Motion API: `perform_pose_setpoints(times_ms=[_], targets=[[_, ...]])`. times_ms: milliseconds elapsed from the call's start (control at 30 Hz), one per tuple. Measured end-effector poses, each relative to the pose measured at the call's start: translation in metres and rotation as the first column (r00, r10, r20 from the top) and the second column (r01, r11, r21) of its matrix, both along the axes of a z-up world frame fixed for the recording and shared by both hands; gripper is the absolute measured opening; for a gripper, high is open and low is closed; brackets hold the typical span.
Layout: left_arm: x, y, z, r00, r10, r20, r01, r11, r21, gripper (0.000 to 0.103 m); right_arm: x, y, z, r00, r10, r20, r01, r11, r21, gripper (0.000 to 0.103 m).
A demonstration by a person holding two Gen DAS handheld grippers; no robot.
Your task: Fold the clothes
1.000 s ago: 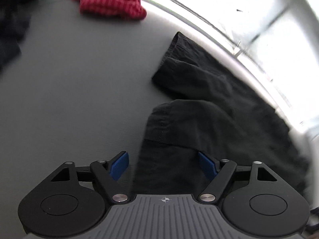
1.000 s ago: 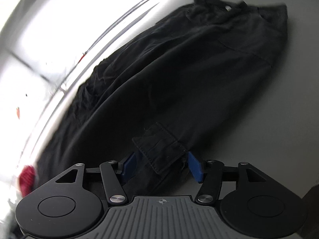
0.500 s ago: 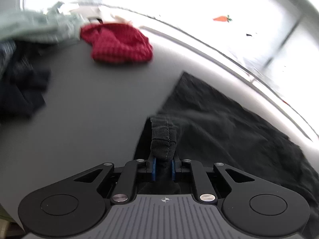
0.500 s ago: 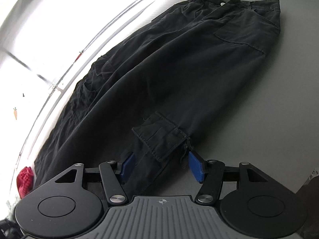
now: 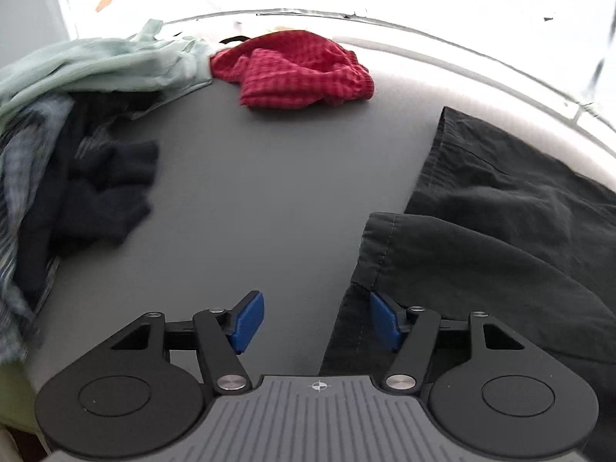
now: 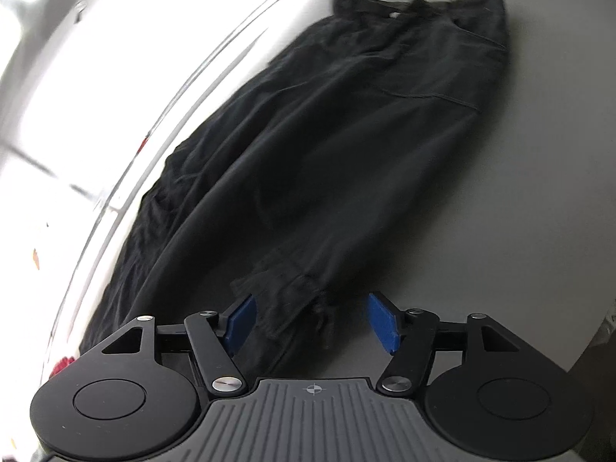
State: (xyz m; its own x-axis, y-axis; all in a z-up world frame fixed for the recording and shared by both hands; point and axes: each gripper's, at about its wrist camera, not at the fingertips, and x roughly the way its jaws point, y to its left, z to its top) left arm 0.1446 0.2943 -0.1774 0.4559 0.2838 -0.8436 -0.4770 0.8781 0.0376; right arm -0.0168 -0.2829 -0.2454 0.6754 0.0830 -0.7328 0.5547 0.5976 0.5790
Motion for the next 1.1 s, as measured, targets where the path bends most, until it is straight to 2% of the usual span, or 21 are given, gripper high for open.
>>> perform_pose_setpoints(times_ms=[67, 233, 367, 467, 567, 600, 733, 800, 867, 933, 1000, 1100], targets=[[-0.024, -0.01, 0.003, 1.0, -0.007, 0.004, 0.007, 1.0, -0.02, 0.066, 0.001, -0.003, -0.004, 1.0, -0.02, 0.005, 0.02, 1.0, 0.009, 0.08], [-0.057, -0.031, 0.01, 1.0, 0.012, 0.025, -0.012, 1.0, 0.007, 0.069, 0.01, -0.005, -0.012, 0.999, -0.049, 0.006, 0.049, 0.999, 0.011, 0.08], [-0.069, -0.03, 0.01, 0.999, 0.05, 0.017, -0.049, 0.997, -0.052, 0.07, 0.017, -0.009, -0.016, 0.998, -0.061, 0.01, 0.06, 0.998, 0.036, 0.08], [-0.074, -0.034, 0.012, 0.999, -0.001, 0.04, 0.002, 1.0, -0.004, 0.07, 0.02, -0.01, -0.018, 0.998, -0.067, 0.006, 0.067, 0.997, 0.044, 0.08], [-0.046, -0.036, 0.017, 0.993, -0.107, 0.042, 0.1, 0.985, 0.14, 0.07, 0.025, -0.01, -0.017, 0.999, -0.047, 0.008, 0.047, 0.998, 0.033, 0.08], [-0.035, -0.033, 0.018, 0.992, -0.119, 0.044, 0.111, 0.981, 0.162, 0.07, 0.026, -0.009, -0.017, 0.999, -0.04, 0.005, 0.04, 0.999, 0.022, 0.08], [0.012, -0.013, 0.023, 0.992, -0.08, 0.095, 0.057, 0.972, 0.227, 0.07, 0.029, -0.007, -0.015, 0.999, -0.035, 0.003, 0.035, 0.999, 0.008, 0.08], [0.038, -0.001, 0.025, 0.995, -0.051, 0.087, 0.027, 0.967, 0.252, 0.069, 0.031, -0.006, -0.014, 1.0, -0.023, -0.004, 0.023, 1.0, -0.006, 0.08], [0.044, 0.007, 0.037, 0.993, -0.023, 0.119, -0.003, 0.976, 0.217, 0.069, 0.031, -0.006, -0.013, 1.0, -0.017, -0.006, 0.017, 1.0, -0.011, 0.08], [0.034, 0.007, 0.047, 0.986, -0.032, 0.163, 0.013, 0.993, 0.118, 0.07, 0.03, -0.005, -0.012, 1.0, -0.019, -0.004, 0.019, 1.0, -0.011, 0.08], [0.023, -0.004, 0.046, 0.983, -0.093, 0.159, 0.086, 0.995, 0.048, 0.07, 0.028, -0.005, -0.013, 1.0, -0.023, -0.005, 0.023, 1.0, -0.016, 0.08], [0.003, -0.04, 0.027, 0.971, -0.223, 0.09, 0.225, 0.974, -0.014, 0.07, 0.029, -0.003, -0.014, 1.0, -0.031, -0.001, 0.031, 0.999, -0.037, 0.08]])
